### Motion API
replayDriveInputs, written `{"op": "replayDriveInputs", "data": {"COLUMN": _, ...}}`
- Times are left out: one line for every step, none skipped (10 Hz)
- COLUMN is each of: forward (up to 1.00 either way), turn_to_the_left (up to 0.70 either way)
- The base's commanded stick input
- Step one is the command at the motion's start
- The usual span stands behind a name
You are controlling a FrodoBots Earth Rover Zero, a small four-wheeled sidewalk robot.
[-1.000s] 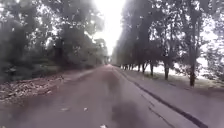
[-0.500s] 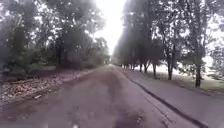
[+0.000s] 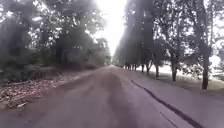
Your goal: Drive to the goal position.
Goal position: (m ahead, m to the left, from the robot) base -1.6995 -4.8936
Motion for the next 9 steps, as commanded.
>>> {"op": "replayDriveInputs", "data": {"forward": 0.85, "turn_to_the_left": 0.0}}
{"op": "replayDriveInputs", "data": {"forward": 0.85, "turn_to_the_left": 0.0}}
{"op": "replayDriveInputs", "data": {"forward": 0.85, "turn_to_the_left": 0.0}}
{"op": "replayDriveInputs", "data": {"forward": 0.85, "turn_to_the_left": 0.0}}
{"op": "replayDriveInputs", "data": {"forward": 0.85, "turn_to_the_left": 0.0}}
{"op": "replayDriveInputs", "data": {"forward": 0.85, "turn_to_the_left": 0.0}}
{"op": "replayDriveInputs", "data": {"forward": 0.85, "turn_to_the_left": 0.0}}
{"op": "replayDriveInputs", "data": {"forward": 0.85, "turn_to_the_left": 0.0}}
{"op": "replayDriveInputs", "data": {"forward": 0.85, "turn_to_the_left": 0.0}}
